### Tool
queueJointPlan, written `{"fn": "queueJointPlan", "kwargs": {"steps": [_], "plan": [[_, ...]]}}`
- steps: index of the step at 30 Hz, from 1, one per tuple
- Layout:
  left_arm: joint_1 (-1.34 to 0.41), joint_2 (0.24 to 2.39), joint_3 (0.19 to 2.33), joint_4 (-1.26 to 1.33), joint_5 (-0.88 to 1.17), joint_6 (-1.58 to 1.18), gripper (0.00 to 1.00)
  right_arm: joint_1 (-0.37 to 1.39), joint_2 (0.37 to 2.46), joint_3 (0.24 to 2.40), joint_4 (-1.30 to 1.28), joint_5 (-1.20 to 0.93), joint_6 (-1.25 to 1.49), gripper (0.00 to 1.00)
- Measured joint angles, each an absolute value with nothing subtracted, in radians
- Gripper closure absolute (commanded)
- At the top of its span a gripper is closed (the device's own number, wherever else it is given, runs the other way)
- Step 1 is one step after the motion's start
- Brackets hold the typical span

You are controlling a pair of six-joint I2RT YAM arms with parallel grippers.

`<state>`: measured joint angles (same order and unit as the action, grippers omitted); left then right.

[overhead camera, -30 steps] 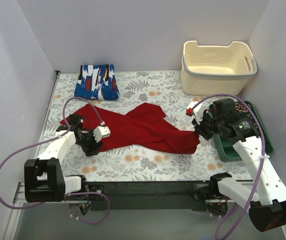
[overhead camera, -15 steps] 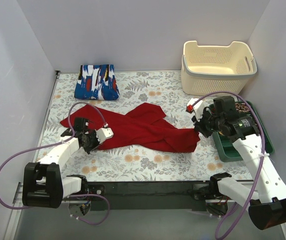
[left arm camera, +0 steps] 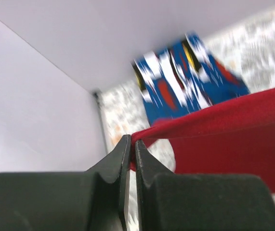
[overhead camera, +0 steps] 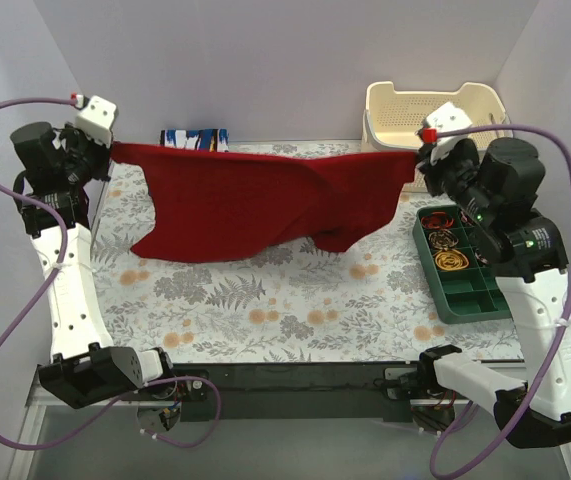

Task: Fold and stack the mixed laundry pile
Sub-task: Flatten out the T-shirt at the center of the board.

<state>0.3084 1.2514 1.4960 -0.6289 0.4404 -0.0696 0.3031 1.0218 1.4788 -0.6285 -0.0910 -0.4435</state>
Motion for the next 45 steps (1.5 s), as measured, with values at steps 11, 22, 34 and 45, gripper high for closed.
{"fn": "queueJointPlan", "kwargs": {"steps": [11, 22, 34, 45], "plan": [[0.311, 1.095, 1.651, -0.41, 0.274, -0.241, 1.0, 0.303, 1.061, 1.824, -0.431, -0.03, -0.435, 0.99], [0.311, 0.877, 1.787, -0.266, 0.111, -0.163, 1.0, 0.303, 0.955, 2.006, -0.411, -0.041, -0.456, 0.99], [0.31, 0.974, 1.811, -0.265, -0.004, -0.077, 1.0, 0.301, 0.993, 2.008, -0.243, -0.071, -0.564, 0.99], [0.311, 0.953, 1.187, -0.402, 0.215, -0.046, 1.0, 0.302, 1.097, 1.417, -0.224, -0.244, -0.533, 0.46]]}}
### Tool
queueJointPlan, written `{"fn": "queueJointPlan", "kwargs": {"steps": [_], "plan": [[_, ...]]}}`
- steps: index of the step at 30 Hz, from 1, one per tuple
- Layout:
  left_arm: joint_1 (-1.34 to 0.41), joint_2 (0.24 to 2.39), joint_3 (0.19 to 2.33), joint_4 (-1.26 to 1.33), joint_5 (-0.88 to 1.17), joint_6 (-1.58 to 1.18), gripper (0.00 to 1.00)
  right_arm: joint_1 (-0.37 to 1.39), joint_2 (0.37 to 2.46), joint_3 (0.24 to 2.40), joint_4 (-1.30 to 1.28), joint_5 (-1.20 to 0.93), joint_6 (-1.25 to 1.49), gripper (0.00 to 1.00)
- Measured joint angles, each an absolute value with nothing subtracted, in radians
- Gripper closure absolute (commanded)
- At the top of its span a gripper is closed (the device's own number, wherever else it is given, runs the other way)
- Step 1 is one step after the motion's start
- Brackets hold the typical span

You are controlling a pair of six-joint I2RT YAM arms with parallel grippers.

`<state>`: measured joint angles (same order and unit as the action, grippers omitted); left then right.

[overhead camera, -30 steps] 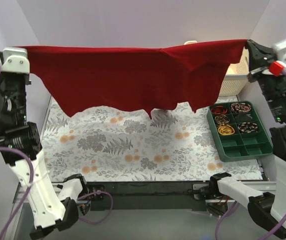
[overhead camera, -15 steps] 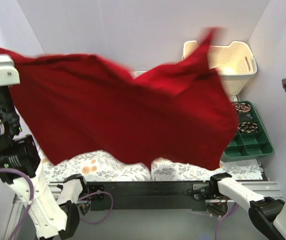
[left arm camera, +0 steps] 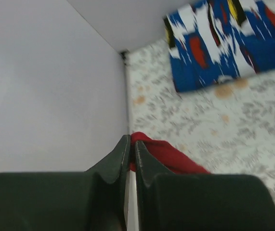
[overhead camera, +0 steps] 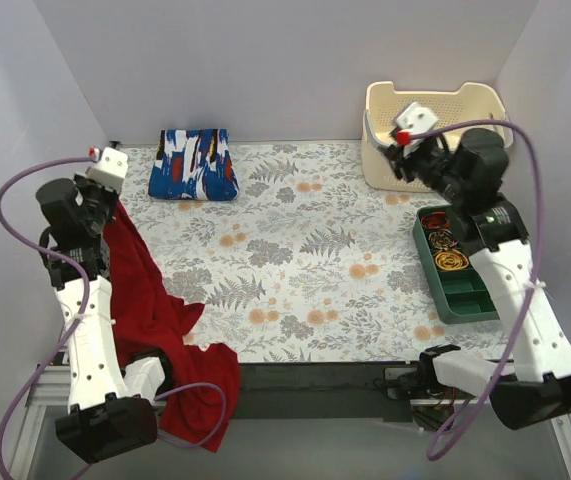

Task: Fold and stack the mixed laundry pile
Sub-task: Flatten out the T-shirt at the center of the board.

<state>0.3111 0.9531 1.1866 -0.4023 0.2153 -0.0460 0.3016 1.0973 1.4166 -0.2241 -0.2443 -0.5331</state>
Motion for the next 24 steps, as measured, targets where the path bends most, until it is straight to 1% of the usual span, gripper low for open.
{"fn": "queueJointPlan", "kwargs": {"steps": [3, 4, 5, 8, 12, 16, 20, 24], "plan": [[0.311, 0.947, 1.02, -0.435, 0.229, -0.039, 1.0, 0.331, 1.166, 1.332, -0.277, -0.354, -0.448, 0.41], [0.311, 0.947, 0.992, -0.442, 0.228, -0.041, 1.0, 0.363, 1.192, 1.308, -0.301, -0.374, -0.422, 0.38], [0.311, 0.947, 0.971, -0.444, 0.226, -0.042, 1.0, 0.406, 1.223, 1.29, -0.319, -0.398, -0.396, 0.32], [0.311, 0.941, 0.954, -0.431, 0.219, -0.061, 1.0, 0.561, 1.33, 1.246, -0.319, -0.463, -0.313, 0.25], [0.311, 0.928, 0.954, -0.389, 0.206, -0.106, 1.0, 0.738, 1.477, 1.228, -0.297, -0.518, -0.226, 0.23], [0.311, 0.928, 0.954, -0.373, 0.192, -0.159, 1.0, 0.864, 1.63, 1.237, -0.216, -0.551, -0.155, 0.23], [0.311, 0.928, 0.954, -0.366, 0.184, -0.191, 1.0, 0.948, 1.812, 1.283, -0.1, -0.567, -0.081, 0.23], [0.311, 0.928, 0.955, -0.365, 0.179, -0.207, 1.0, 0.995, 1.963, 1.337, 0.017, -0.566, -0.005, 0.22]]}}
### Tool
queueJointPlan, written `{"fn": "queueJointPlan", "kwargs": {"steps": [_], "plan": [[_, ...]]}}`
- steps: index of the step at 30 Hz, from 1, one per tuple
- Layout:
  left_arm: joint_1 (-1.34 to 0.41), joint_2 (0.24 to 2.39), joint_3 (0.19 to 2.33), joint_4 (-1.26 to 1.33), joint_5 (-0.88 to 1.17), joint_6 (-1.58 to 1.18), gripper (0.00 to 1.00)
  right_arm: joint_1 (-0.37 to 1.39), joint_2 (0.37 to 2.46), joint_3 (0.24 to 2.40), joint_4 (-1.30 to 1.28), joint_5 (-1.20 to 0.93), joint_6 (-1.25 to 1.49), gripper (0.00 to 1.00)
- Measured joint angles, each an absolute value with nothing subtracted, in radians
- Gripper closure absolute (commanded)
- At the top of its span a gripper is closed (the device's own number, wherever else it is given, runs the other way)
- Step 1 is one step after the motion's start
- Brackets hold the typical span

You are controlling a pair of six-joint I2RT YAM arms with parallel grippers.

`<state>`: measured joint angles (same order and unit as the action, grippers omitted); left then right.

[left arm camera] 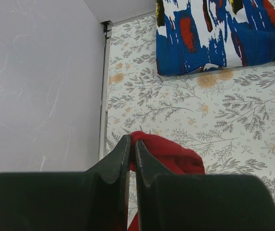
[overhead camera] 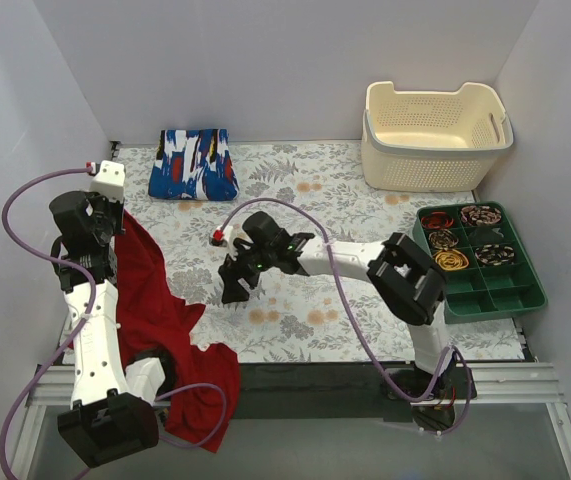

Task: Fold and stack the mixed laundry pile
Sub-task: Flatten out the T-shirt at the center of the board.

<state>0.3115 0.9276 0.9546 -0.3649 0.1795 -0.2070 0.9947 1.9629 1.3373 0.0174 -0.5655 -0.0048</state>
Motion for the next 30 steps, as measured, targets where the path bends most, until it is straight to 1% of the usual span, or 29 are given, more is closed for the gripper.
{"fn": "queueJointPlan", "kwargs": {"steps": [7, 11, 19, 24, 25, 26, 28, 30], "plan": [[0.312, 0.928, 0.955, -0.363, 0.18, -0.215, 1.0, 1.053, 2.135, 1.484, 0.118, -0.549, 0.035, 0.22], [0.312, 0.928, 0.955, -0.357, 0.18, -0.216, 1.0, 1.074, 2.201, 1.555, 0.156, -0.545, 0.043, 0.23], [0.317, 0.928, 0.955, -0.342, 0.186, -0.213, 1.0, 1.102, 2.264, 1.57, 0.172, -0.55, 0.042, 0.2], [0.321, 0.928, 0.955, -0.327, 0.191, -0.213, 1.0, 1.116, 2.293, 1.582, 0.196, -0.55, 0.045, 0.23], [0.322, 0.928, 0.955, -0.327, 0.192, -0.213, 1.0, 1.121, 2.298, 1.585, 0.205, -0.546, 0.046, 0.25], [0.323, 0.928, 0.955, -0.328, 0.192, -0.213, 1.0, 1.124, 2.301, 1.588, 0.21, -0.545, 0.045, 0.31], [0.324, 0.928, 0.955, -0.327, 0.194, -0.213, 1.0, 1.131, 2.311, 1.594, 0.22, -0.538, 0.041, 0.4], [0.325, 0.928, 0.955, -0.327, 0.194, -0.211, 1.0, 1.134, 2.32, 1.598, 0.229, -0.529, 0.037, 0.58]]}}
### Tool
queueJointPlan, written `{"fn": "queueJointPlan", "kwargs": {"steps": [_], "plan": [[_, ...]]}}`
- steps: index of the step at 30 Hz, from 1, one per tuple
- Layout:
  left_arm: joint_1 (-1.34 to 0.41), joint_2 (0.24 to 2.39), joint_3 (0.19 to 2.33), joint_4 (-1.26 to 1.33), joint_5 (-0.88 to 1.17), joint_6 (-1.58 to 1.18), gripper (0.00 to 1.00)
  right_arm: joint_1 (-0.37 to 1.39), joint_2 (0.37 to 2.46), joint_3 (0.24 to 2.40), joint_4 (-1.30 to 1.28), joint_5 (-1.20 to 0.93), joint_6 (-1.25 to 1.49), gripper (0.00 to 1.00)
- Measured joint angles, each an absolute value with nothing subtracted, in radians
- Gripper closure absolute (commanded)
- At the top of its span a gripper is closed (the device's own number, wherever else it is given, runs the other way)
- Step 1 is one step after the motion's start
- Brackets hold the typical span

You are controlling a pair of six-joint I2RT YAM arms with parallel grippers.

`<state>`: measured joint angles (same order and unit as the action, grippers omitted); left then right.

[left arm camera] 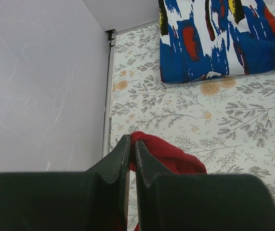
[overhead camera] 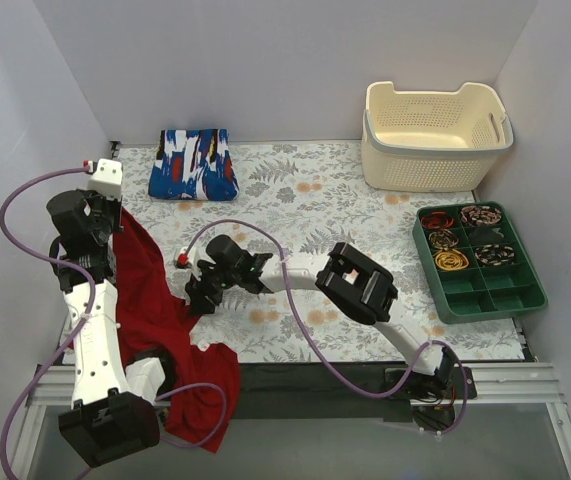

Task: Fold and stack the mixed laundry pile
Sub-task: Flatten out the T-shirt at the center of the board.

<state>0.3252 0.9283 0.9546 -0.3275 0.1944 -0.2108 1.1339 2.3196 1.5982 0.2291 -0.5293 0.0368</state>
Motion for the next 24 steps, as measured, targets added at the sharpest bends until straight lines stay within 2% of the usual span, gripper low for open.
{"fn": "queueJointPlan", "kwargs": {"steps": [1, 2, 3, 4, 9, 12, 15, 16, 21, 24], "plan": [[0.326, 0.928, 0.955, -0.327, 0.194, -0.209, 1.0, 1.134, 2.323, 1.599, 0.233, -0.525, 0.032, 0.67], [0.326, 0.928, 0.955, -0.327, 0.195, -0.208, 1.0, 1.134, 2.326, 1.6, 0.235, -0.523, 0.027, 0.86], [0.326, 0.928, 0.955, -0.327, 0.195, -0.207, 1.0, 1.134, 2.327, 1.599, 0.235, -0.519, 0.022, 0.97], [0.326, 0.929, 0.955, -0.328, 0.195, -0.207, 1.0, 1.134, 2.327, 1.598, 0.229, -0.516, 0.017, 0.99], [0.326, 0.933, 0.955, -0.331, 0.218, -0.211, 1.0, 1.108, 2.271, 1.567, 0.128, -0.495, -0.017, 0.99], [0.327, 0.943, 0.958, -0.337, 0.241, -0.21, 1.0, 1.054, 2.151, 1.518, -0.007, -0.463, -0.07, 0.99], [0.327, 0.975, 0.99, -0.336, 0.26, -0.207, 1.0, 0.939, 1.946, 1.493, -0.132, -0.395, -0.155, 0.99], [0.328, 0.991, 1.01, -0.337, 0.265, -0.206, 1.0, 0.889, 1.84, 1.506, -0.174, -0.364, -0.194, 0.99], [0.328, 1.074, 1.162, -0.326, 0.282, -0.214, 1.0, 0.661, 1.592, 1.655, -0.26, -0.234, -0.315, 0.99], [0.328, 1.111, 1.271, -0.31, 0.29, -0.229, 1.0, 0.598, 1.473, 1.746, -0.293, -0.14, -0.391, 0.99]]}}
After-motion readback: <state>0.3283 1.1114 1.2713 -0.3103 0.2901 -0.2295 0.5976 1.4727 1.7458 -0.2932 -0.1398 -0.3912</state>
